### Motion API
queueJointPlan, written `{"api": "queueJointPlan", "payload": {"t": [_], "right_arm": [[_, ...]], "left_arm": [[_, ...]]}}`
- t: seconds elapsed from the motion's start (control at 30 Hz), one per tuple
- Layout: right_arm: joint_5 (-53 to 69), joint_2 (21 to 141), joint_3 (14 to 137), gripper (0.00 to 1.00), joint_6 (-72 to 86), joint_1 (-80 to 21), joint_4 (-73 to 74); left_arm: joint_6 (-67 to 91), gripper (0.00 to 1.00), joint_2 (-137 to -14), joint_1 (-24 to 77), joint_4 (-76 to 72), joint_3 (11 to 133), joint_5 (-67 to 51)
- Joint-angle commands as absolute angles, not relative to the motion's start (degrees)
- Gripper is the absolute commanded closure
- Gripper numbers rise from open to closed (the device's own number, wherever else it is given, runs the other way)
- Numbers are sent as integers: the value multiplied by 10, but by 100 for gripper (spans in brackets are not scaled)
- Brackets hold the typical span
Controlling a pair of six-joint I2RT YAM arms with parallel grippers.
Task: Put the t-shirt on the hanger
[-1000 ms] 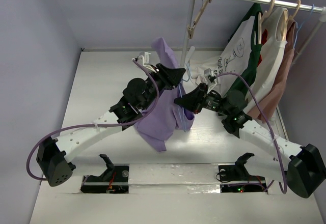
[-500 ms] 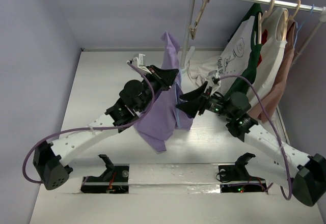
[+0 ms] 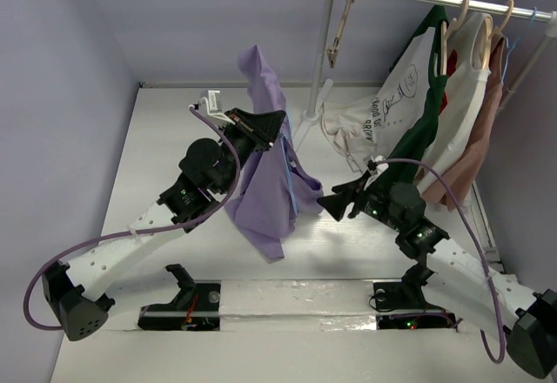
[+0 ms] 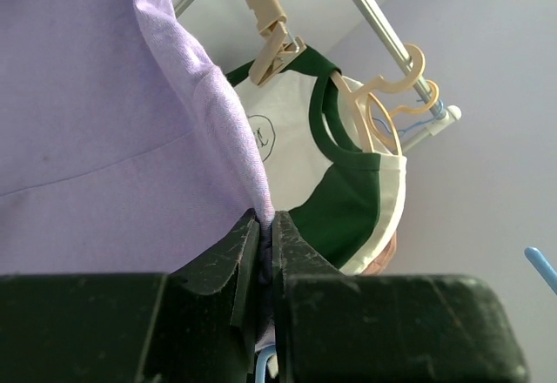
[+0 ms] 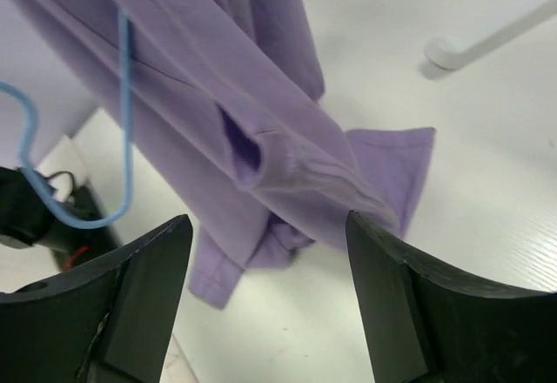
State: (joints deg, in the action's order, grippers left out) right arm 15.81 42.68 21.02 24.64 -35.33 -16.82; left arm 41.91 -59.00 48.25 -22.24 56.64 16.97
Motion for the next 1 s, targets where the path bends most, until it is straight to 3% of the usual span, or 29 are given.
{"api": "queueJointPlan", "payload": {"t": [0.0, 0.17, 0.37, 0.47, 0.5, 0.57, 0.83, 0.97], "right_arm": [[153, 479, 235, 22, 202, -355, -178], [135, 559, 265, 21, 160, -355, -235], [156, 598, 258, 39, 132, -355, -296], [170, 611, 250, 64, 154, -360, -340], [170, 612, 248, 81, 159, -360, -348], [166, 612, 253, 99, 165, -371, -343], [30, 564, 217, 100, 212, -525, -285], [-21, 532, 210, 100, 228, -554, -240]], "left_arm": [[427, 100, -571, 480, -251, 598, 165], [432, 100, -568, 480, -251, 594, 159], [433, 100, -566, 480, -252, 592, 156], [436, 100, -565, 480, -264, 586, 156], [437, 100, -566, 480, -266, 586, 156], [440, 100, -566, 480, -270, 583, 162], [462, 100, -561, 480, -419, 532, 232], [470, 100, -581, 480, -489, 503, 259]]}}
